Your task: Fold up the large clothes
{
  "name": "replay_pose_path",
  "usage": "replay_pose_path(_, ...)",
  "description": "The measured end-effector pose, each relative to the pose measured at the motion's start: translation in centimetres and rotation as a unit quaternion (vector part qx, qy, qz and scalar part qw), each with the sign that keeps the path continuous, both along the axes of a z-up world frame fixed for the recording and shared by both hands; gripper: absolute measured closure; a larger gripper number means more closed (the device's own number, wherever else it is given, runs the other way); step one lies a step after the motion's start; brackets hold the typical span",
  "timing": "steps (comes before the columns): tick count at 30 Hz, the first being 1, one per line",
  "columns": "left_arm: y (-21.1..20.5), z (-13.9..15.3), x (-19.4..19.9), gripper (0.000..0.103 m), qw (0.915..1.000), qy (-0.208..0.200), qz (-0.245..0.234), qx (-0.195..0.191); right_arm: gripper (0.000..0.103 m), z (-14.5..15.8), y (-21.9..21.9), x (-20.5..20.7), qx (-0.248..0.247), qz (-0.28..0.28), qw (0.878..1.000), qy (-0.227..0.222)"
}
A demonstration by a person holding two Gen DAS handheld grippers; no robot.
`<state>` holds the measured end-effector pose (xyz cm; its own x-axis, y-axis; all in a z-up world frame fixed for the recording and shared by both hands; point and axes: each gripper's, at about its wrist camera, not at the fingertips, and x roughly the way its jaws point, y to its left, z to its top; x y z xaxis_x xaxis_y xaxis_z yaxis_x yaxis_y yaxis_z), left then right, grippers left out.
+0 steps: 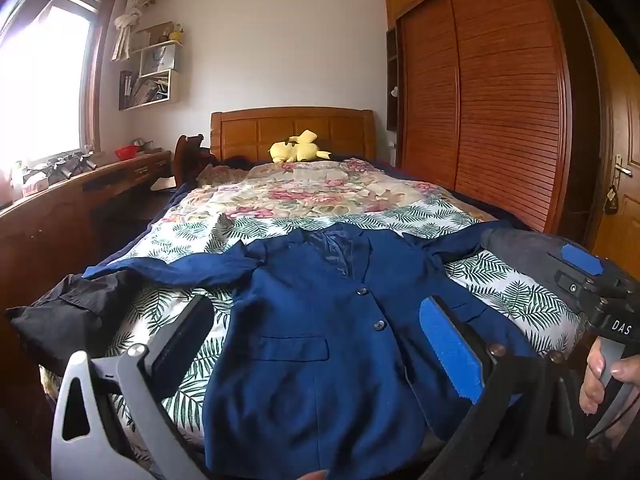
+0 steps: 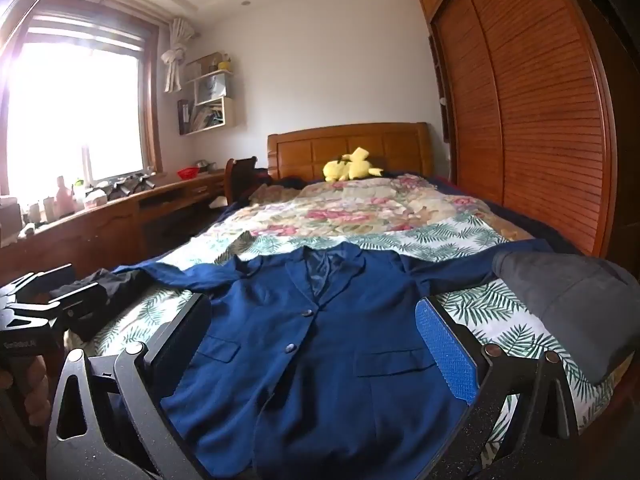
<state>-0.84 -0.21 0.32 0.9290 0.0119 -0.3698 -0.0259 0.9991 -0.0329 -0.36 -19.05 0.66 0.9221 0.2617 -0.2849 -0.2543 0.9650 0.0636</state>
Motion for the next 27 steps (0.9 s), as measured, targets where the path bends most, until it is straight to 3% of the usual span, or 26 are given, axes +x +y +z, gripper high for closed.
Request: replay_pose_path(27, -0.02, -0.95, 0.79, 0.0, 1.0, 0.004, 0.002, -0.001, 0.0, 0.17, 0.52, -0.65, 0.003, 0.002, 1.0, 0.003)
